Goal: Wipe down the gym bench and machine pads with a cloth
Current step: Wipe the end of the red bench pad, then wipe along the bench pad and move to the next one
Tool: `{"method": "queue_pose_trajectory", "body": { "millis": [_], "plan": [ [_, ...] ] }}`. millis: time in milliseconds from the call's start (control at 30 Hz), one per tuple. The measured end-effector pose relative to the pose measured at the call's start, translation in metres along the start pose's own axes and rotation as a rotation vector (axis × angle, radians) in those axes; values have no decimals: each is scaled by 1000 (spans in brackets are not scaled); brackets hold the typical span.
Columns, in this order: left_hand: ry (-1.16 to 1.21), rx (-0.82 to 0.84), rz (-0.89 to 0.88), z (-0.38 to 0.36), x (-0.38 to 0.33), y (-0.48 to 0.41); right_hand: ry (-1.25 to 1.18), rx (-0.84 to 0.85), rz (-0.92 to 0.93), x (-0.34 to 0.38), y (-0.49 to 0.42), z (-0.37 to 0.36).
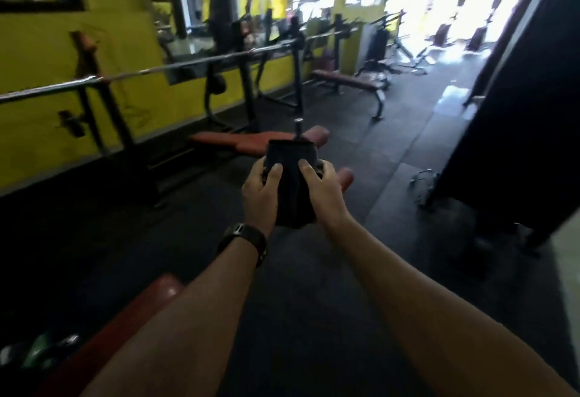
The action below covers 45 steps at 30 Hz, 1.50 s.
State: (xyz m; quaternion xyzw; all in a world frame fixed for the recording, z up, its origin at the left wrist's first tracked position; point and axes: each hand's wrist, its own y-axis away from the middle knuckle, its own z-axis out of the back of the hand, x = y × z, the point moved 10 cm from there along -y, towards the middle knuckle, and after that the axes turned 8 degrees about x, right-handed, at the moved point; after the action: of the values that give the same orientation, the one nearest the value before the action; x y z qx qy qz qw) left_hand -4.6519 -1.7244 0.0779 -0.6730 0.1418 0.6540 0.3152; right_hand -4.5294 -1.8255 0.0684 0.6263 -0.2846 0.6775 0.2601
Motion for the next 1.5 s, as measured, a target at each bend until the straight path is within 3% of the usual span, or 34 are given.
{"method": "queue_pose_trajectory", "body": {
  "millis": [267,467,500,700,800,1167,1500],
  "plan": [
    [110,355,-206,-261,-114,-9,3,-422,159,88,43,261],
    [133,526,-325,-393,-166,16,52,-657,211,122,103,386],
    [186,627,-337,-447,-184,36,77,-774,234,129,130,435],
    [322,984,-326,-596,-214,91,157,-1099,233,136,201,552],
    [367,1197,-264,-659,-223,119,169,-1261,269,142,232,596],
    [558,1686,-211,-802,-260,236,312,-1775,230,142,346,673],
    [651,2046,-58,-920,-274,377,406,-2068,142,124,449,770]
  ]
}}
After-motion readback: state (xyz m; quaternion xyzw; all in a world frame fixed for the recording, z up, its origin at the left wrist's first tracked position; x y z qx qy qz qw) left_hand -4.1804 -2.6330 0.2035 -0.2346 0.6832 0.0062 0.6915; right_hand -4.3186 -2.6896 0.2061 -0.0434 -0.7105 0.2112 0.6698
